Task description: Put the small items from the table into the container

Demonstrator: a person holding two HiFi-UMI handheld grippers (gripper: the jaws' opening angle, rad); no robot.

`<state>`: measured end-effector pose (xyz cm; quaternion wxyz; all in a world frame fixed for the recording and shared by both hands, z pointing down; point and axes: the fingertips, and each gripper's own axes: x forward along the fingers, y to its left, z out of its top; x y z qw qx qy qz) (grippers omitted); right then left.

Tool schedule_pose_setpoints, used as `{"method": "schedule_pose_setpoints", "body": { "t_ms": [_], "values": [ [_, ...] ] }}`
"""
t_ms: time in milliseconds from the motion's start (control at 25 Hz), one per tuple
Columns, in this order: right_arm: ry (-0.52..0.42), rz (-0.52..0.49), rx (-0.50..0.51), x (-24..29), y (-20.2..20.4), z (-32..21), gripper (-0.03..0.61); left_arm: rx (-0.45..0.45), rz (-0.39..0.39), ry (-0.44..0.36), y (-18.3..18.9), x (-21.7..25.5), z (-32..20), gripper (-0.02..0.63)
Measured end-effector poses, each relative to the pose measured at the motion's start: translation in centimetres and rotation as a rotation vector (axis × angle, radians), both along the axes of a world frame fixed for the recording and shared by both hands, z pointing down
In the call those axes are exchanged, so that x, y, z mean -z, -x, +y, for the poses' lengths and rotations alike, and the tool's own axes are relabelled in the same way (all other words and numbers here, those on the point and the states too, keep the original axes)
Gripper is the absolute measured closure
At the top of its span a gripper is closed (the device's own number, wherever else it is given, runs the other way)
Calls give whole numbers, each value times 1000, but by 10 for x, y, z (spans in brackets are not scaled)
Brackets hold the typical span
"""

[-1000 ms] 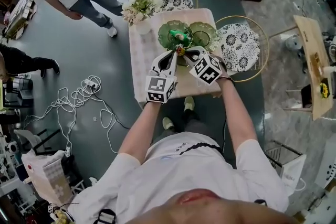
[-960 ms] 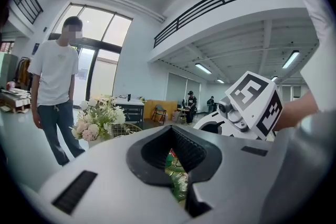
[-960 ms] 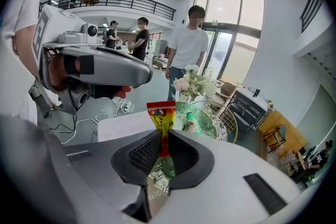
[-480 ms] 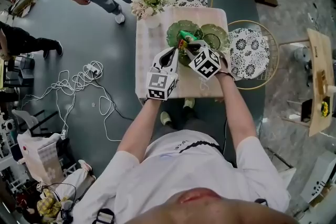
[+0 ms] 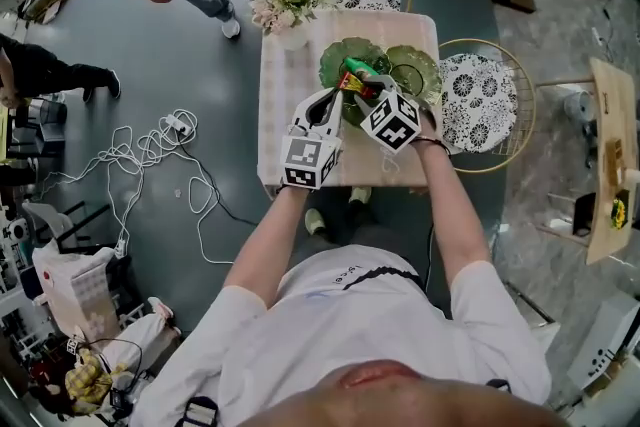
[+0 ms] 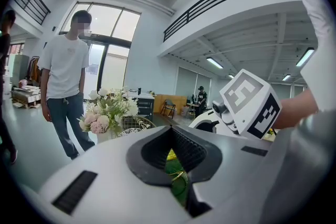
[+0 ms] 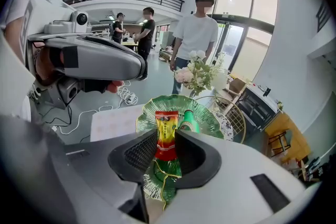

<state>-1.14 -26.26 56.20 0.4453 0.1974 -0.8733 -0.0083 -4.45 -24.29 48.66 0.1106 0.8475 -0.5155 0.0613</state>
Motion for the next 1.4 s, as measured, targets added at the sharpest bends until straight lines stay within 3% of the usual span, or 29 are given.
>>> {"method": "schedule_pose_setpoints", "body": {
  "t_ms": [880, 1240, 1400],
  "values": [
    [-132, -140, -49, 46, 6, 13, 431, -9, 4, -22, -4, 12, 17, 607],
    [-173, -249, -121, 76, 13, 43, 531, -24, 9, -51, -3, 25, 36, 607],
    [-149, -328, -190, 85, 15, 59, 548, -28, 14, -53, 2, 29, 51, 607]
  ]
}}
